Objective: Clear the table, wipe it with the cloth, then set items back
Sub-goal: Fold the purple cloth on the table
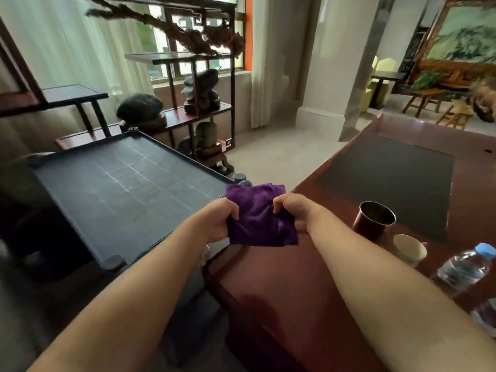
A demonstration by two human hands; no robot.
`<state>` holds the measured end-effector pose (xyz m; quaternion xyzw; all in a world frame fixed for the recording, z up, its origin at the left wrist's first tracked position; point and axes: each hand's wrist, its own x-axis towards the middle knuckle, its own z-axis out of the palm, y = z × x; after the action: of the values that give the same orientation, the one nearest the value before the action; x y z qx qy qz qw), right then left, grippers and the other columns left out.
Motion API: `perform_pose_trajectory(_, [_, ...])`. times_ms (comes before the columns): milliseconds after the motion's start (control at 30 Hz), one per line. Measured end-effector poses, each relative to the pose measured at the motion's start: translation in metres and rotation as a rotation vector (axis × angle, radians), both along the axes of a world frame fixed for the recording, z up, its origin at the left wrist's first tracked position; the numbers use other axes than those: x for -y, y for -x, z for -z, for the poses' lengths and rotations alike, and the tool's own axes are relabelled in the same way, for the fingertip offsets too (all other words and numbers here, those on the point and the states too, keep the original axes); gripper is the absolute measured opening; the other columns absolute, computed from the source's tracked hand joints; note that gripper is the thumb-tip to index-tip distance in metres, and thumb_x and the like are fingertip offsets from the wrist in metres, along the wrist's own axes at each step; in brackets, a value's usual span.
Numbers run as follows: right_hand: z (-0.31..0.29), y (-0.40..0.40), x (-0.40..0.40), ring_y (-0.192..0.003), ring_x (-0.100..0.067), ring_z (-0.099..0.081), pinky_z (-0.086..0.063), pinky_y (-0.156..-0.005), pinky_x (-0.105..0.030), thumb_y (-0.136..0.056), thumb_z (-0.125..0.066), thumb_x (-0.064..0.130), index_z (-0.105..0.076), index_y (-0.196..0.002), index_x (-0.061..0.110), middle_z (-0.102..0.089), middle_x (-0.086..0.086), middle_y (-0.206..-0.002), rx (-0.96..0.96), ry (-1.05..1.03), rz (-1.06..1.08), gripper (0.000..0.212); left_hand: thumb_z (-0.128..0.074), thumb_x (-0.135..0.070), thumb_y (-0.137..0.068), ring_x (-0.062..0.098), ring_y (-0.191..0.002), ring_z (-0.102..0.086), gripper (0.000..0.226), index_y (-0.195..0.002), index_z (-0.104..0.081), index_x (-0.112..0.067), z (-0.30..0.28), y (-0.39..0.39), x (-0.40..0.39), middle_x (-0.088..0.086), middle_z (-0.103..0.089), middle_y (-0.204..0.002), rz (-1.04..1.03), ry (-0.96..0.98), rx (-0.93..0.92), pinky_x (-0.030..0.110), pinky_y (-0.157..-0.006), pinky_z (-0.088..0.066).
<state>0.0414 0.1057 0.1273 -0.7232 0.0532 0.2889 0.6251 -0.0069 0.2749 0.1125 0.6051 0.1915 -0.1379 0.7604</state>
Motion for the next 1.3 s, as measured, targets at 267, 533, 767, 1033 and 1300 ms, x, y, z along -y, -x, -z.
perform_pose_trajectory(267, [0.015,-0.011,-0.121,-0.098,-0.036,-0.064,-0.048,-0.098,-0.047,-0.070,-0.046,0.001,-0.058,-0.088,0.007,-0.066,-0.018,-0.097,-0.038,-0.010,-0.260,0.022,-0.027,0.015,-0.072,0.044,-0.106,-0.063,0.055,-0.117,-0.057,0.006,0.004,0.047,-0.096,0.027,-0.063,-0.117,-0.293,0.027,0.013,0.052,-0.097,-0.049])
perform_pose_trajectory(533, [0.029,0.005,-0.203,-0.096,-0.035,-0.071,-0.056,-0.087,-0.048,-0.082,-0.073,0.027,-0.068,-0.112,0.007,-0.073,-0.018,-0.105,-0.091,-0.017,-0.576,0.037,-0.039,0.002,-0.084,0.028,-0.069,-0.068,0.023,-0.093,-0.060,-0.001,0.016,0.091,-0.142,0.015,-0.071,-0.075,-0.584,0.019,-0.090,0.037,-0.066,-0.055])
perform_pose_trajectory(767, [0.036,0.013,-0.224,-0.091,-0.038,-0.070,-0.055,-0.086,-0.053,-0.082,-0.070,0.006,-0.070,-0.103,0.006,-0.072,-0.021,-0.099,0.074,0.171,-0.642,0.022,-0.039,-0.001,-0.091,0.030,-0.076,-0.063,0.019,-0.099,-0.057,-0.003,0.039,0.096,-0.142,0.018,-0.065,-0.087,-0.756,0.038,-0.174,0.037,-0.059,-0.049])
perform_pose_trajectory(1033, [0.045,0.007,-0.231,-0.084,-0.030,-0.070,-0.058,-0.083,-0.047,-0.074,-0.072,0.008,-0.071,-0.092,0.015,-0.073,-0.013,-0.092,0.337,0.298,-0.671,0.020,-0.039,-0.001,-0.096,0.034,-0.093,-0.067,0.024,-0.112,-0.056,-0.008,0.063,0.092,-0.142,0.020,-0.066,-0.110,-0.756,-0.183,-0.210,0.051,-0.089,-0.056])
perform_pose_trajectory(1300, [0.058,-0.007,-0.221,-0.123,-0.025,-0.051,-0.044,-0.105,-0.042,-0.079,-0.066,0.014,-0.051,-0.139,0.019,-0.053,-0.005,-0.140,0.539,0.419,-0.728,0.063,-0.043,-0.009,-0.095,0.029,-0.102,-0.062,0.061,-0.152,-0.028,-0.023,0.078,0.088,-0.142,0.014,-0.045,-0.138,-0.740,-0.502,-0.266,0.042,-0.089,-0.056])
